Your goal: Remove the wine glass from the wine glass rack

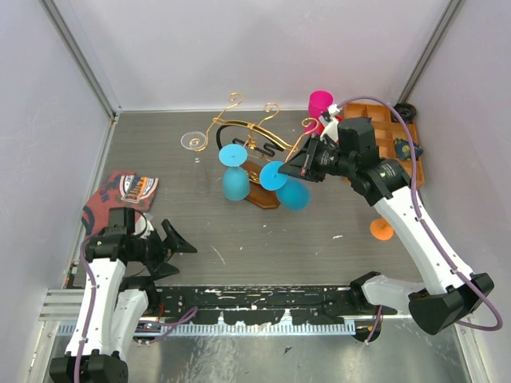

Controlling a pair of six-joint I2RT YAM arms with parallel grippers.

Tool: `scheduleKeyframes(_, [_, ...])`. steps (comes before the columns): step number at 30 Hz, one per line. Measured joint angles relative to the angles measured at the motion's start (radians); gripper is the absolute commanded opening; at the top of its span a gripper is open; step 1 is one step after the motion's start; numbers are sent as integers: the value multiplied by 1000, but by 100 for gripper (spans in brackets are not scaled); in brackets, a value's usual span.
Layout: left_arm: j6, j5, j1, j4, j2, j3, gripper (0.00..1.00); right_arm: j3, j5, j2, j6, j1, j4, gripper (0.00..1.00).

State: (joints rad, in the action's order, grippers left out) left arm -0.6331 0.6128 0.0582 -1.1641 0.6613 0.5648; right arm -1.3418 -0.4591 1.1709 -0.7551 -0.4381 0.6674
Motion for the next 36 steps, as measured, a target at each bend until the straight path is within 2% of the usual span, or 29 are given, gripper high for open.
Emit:
scheduleKeyframes(15, [-60,-75,0,46,-69,0,98,0,107,-33,-4,0,40,1])
scheduleKeyframes(26, [-82,-125,0,91,-101,-18,98,18,141,-39,-36,21,-3,1])
scheduleKeyframes(36, [-80,-123,0,100,-101,-32,98,6,99,124,-68,18,-121,1])
